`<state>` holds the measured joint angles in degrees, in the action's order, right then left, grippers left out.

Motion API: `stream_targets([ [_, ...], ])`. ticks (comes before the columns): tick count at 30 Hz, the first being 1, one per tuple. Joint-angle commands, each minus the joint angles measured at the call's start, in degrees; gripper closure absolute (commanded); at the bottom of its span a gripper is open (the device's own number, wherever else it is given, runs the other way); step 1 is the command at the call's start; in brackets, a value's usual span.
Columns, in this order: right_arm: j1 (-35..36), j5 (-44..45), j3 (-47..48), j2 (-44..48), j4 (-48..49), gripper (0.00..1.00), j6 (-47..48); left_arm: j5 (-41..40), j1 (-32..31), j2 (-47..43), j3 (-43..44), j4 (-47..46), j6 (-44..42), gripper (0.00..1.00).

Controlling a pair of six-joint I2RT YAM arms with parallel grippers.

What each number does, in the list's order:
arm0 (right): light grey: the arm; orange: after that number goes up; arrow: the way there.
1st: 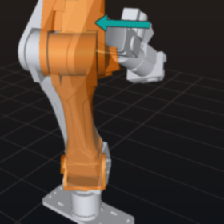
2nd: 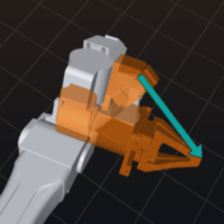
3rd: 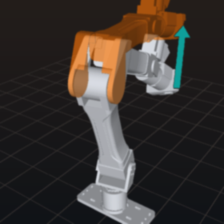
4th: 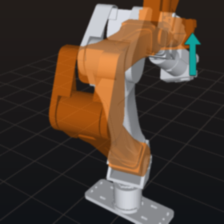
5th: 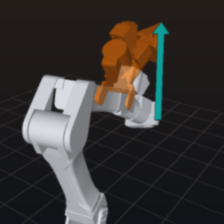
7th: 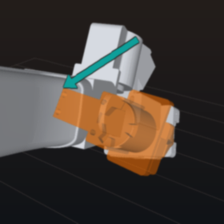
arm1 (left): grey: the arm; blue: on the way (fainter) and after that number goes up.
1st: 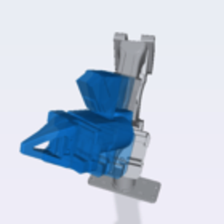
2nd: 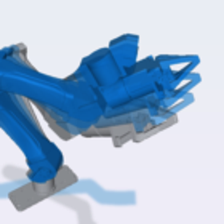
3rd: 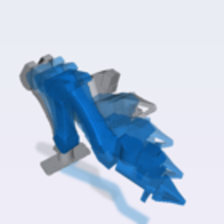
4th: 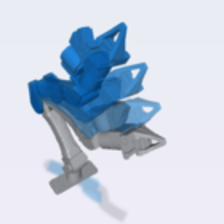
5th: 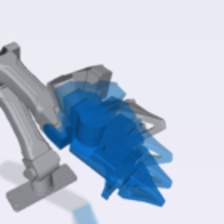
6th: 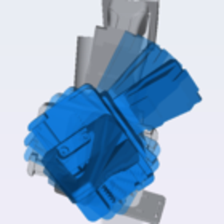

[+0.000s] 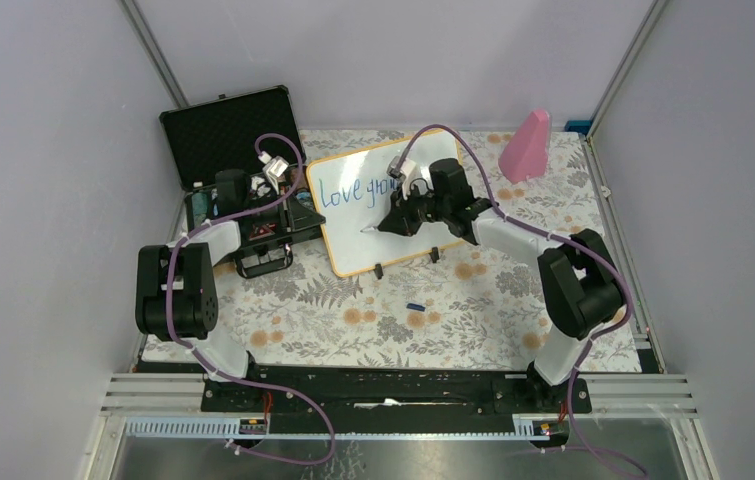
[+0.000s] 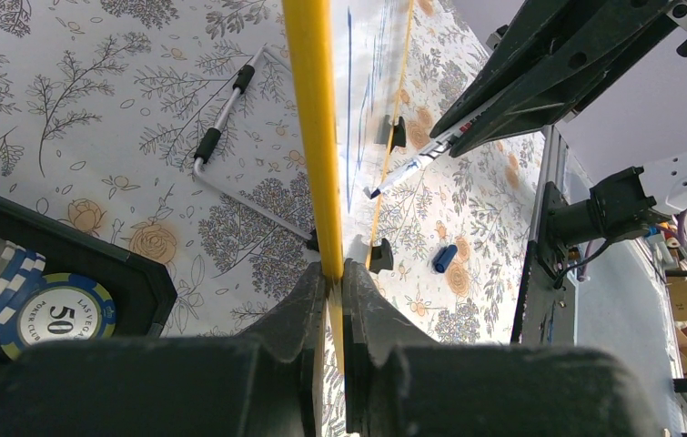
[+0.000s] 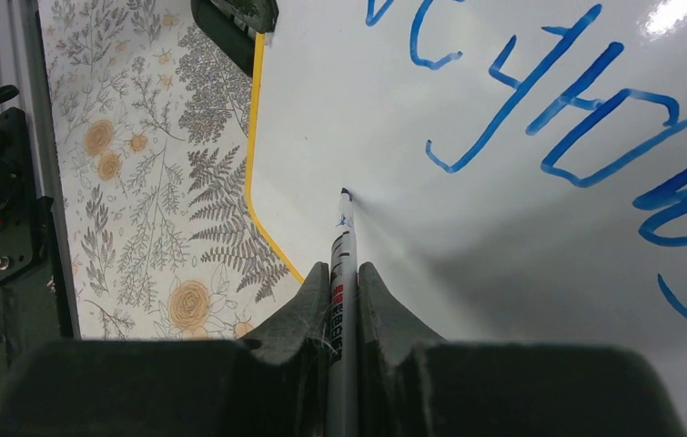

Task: Write a sentence on the whiteboard

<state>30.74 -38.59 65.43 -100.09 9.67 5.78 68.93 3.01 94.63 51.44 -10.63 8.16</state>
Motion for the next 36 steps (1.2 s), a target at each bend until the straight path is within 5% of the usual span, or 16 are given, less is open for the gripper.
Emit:
stream_targets([
  [1,0.76,1.41,3.42,-1.12,0.96,1.0,1.7,-0.22,-0.34,-0.81,1.84,-1.02,-2.98,1.0],
  [36,1.95,1.38,0.26,0.09,-2.03,1.0,5.14,-0.72,-0.31,-0.98,2.7,1.52,-4.73,1.0],
])
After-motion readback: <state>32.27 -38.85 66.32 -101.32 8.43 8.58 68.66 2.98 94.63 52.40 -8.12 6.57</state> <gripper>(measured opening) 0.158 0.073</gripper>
